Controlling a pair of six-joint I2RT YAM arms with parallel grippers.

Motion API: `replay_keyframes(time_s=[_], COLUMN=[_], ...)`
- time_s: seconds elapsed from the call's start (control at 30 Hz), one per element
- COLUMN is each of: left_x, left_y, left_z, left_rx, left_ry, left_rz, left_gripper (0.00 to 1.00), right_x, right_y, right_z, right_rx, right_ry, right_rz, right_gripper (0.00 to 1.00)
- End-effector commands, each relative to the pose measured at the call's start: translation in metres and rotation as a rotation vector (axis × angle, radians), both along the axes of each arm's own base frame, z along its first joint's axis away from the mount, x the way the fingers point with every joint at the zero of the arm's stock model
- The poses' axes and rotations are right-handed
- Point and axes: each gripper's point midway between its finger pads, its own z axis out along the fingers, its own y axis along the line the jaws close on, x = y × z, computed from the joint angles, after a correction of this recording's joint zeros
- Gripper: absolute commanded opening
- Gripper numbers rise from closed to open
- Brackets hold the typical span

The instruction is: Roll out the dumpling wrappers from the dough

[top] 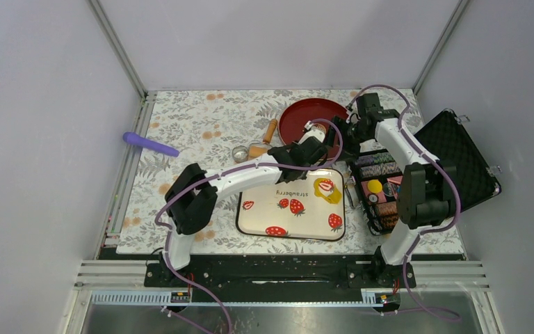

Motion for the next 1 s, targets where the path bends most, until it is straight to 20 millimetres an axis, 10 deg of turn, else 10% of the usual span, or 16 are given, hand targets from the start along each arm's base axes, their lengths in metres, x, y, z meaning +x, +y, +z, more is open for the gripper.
replay_keyframes(time_s=[0.0,0.33,0.63,0.97], left_x=[0.019,0.018,0.012,0.005], left_y=[-0.019,-0.014,-0.005,0.002], left_z=[0.024,0.023,0.004,-0.005], left_rx=[-0.082,-0.065,-0.042,-0.040], left_ry=[-0.082,-0.091,-0.057,-0.028], left_rz=[-0.009,-0.018,-0.020,-0.021], left_gripper=[0.00,0.00,0.00,0.00], right_x=[0.018,0.046,0.089,0.099], right_y=[0.004,0.005,0.005,-0.001], right_z=[0.015,-0.002,-0.034,-0.080], right_rx=[0.034,0.016,-0.019,-0.178], right_ry=[-0.039,-0.012,0.043,0.160], right_rz=[-0.005,-0.030,-0.068,-0.015], right_gripper=[0.78,0.65,0.24,0.15])
